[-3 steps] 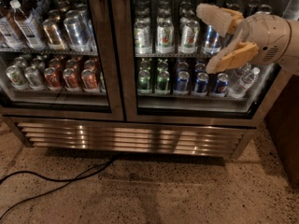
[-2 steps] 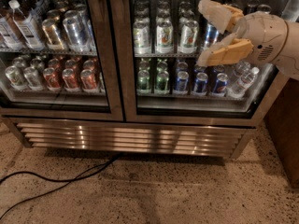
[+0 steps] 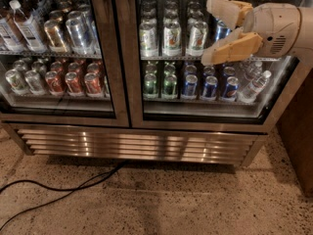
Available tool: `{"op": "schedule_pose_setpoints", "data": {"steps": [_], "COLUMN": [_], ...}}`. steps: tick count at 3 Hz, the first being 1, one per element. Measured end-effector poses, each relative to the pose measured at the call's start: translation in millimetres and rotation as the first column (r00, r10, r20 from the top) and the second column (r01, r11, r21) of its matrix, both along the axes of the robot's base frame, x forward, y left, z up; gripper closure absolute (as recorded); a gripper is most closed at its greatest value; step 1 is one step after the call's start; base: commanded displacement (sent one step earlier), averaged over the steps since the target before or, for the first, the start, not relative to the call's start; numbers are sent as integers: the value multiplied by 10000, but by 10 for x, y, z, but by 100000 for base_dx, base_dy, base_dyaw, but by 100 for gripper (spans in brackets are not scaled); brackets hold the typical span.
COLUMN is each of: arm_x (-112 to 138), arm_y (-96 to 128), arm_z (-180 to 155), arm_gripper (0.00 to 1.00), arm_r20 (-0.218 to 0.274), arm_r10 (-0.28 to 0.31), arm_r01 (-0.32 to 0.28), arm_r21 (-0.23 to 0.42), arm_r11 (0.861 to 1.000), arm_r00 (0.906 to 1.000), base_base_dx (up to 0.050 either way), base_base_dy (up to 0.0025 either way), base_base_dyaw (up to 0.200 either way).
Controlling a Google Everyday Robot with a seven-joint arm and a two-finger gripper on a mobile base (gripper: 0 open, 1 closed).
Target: Open right fridge door
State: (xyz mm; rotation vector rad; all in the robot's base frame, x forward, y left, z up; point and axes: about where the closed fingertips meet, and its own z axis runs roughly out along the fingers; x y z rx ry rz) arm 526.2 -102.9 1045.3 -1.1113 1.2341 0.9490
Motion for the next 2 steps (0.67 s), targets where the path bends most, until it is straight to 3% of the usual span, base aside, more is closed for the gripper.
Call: {"op": "schedule_pose_setpoints", "data": {"steps": [1, 2], "arm_x": [0, 0], "arm_y": [0, 0], "arm_z": [0, 0], "arm_gripper": [0, 0], "arm_r20": [0, 0], "arm_r10": [1, 1], "arm_r01": [-1, -1], "arm_r21": [0, 0], "arm_r11": [10000, 10000], "arm_r00": [10000, 10000], "base_base_dx": [3086, 4938], "base_base_dy": [243, 8], "base_base_dyaw": [15568, -198]}}
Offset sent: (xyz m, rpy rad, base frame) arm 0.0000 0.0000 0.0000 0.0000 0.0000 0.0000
